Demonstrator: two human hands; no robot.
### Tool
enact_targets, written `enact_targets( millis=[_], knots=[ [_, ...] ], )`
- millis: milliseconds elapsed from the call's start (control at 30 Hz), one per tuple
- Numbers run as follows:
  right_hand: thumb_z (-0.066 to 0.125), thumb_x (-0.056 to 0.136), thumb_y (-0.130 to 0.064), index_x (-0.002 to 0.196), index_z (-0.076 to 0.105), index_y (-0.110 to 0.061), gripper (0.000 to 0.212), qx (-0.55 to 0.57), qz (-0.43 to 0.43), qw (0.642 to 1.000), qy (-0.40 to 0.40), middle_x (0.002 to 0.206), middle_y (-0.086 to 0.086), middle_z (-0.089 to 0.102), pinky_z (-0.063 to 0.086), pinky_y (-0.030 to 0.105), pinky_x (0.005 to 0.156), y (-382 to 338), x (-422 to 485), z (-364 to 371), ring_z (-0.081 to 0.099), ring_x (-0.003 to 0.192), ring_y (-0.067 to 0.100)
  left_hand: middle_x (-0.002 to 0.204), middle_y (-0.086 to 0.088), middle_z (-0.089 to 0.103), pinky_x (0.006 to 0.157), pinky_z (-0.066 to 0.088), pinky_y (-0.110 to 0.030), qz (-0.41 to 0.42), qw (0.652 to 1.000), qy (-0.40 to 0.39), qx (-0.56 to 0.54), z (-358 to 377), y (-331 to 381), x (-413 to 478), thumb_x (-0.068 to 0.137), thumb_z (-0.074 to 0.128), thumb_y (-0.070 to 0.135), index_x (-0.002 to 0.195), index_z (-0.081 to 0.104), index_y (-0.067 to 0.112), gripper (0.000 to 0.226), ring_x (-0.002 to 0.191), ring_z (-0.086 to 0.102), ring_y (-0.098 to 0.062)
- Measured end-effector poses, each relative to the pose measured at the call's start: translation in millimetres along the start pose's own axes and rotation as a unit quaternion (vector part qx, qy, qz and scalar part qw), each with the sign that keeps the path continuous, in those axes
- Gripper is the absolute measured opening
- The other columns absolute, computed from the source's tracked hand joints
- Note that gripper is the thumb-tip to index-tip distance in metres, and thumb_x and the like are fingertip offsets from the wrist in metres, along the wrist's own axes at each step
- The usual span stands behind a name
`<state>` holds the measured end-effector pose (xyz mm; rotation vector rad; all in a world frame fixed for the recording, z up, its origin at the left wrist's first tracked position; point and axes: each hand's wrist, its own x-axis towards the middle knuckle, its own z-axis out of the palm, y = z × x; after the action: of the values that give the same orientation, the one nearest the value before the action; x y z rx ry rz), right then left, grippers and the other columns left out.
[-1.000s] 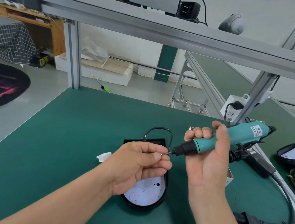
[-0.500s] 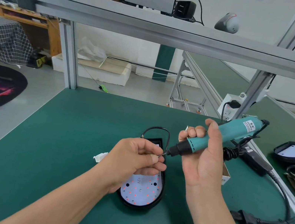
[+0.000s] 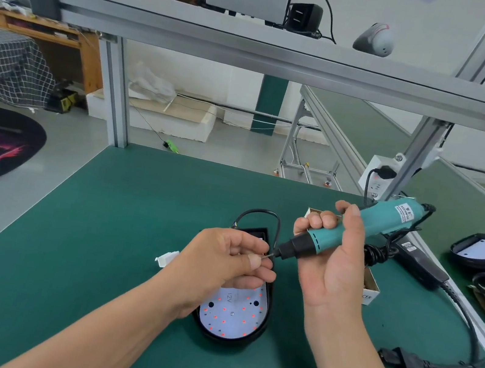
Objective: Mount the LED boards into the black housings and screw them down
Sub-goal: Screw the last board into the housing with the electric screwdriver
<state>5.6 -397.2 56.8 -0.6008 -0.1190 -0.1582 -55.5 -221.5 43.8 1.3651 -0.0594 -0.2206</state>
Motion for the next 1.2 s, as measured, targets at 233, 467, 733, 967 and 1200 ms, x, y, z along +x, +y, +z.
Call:
enact_targets(
  millis=[233,467,733,967,1200],
  knots=[
    [0.062,0.104,-0.031,0.104,0.059,-0.017,0.014,0.011,-0.008,1.0,0.005,0.075,-0.003,0.046,0.05,0.032,0.076,-3,-2,4,0.05,0.069,0.015,0.095,-0.014,0.08,0.07,0.062,-0.026,-0.03,0.999,0.043,-0.005,-5,7,2,0.112,0.048,0.008,0.116,0.07,0.002,0.023,0.086,0.079,-0.023],
    [0.063,0.103,-0.031,0.103,0.058,-0.018,0.015,0.029,-0.018,0.999,0.014,0.076,-0.003,0.044,0.049,0.033,0.081,-11,1,4,0.048,0.07,0.015,0.072,-0.002,0.061,0.063,0.051,-0.037,0.064,0.797,0.061,0.598,1,14,-14,0.103,0.042,0.028,0.084,0.059,0.014,0.029,0.064,0.053,-0.019],
    [0.065,0.102,-0.03,0.103,0.059,-0.018,0.013,-0.008,-0.02,1.0,0.005,0.075,-0.003,0.046,0.05,0.032,0.078,-1,7,5,0.048,0.07,0.016,0.078,-0.002,0.027,0.049,0.025,-0.035,0.136,0.619,-0.089,0.769,36,-14,-28,0.108,0.04,0.018,0.106,0.056,0.018,0.016,0.062,0.033,-0.028],
    [0.067,0.102,-0.024,0.099,0.057,-0.021,0.011,-0.077,-0.022,0.996,-0.031,0.074,-0.001,0.047,0.048,0.032,0.075,26,10,23,0.049,0.069,0.016,0.077,0.007,0.054,0.057,0.037,-0.035,0.14,0.721,-0.069,0.675,27,-12,-26,0.081,0.055,0.085,0.088,0.057,0.022,0.064,0.072,0.047,-0.022],
    [0.065,0.101,-0.017,0.108,0.051,-0.013,0.016,-0.135,-0.032,0.989,-0.049,0.075,0.001,0.046,0.048,0.031,0.072,50,18,32,0.047,0.068,0.017,0.064,0.002,0.049,0.05,0.023,-0.028,0.169,0.719,-0.075,0.67,29,-7,-28,0.088,0.061,0.062,0.077,0.055,0.018,0.046,0.056,0.041,-0.019]
  ],
)
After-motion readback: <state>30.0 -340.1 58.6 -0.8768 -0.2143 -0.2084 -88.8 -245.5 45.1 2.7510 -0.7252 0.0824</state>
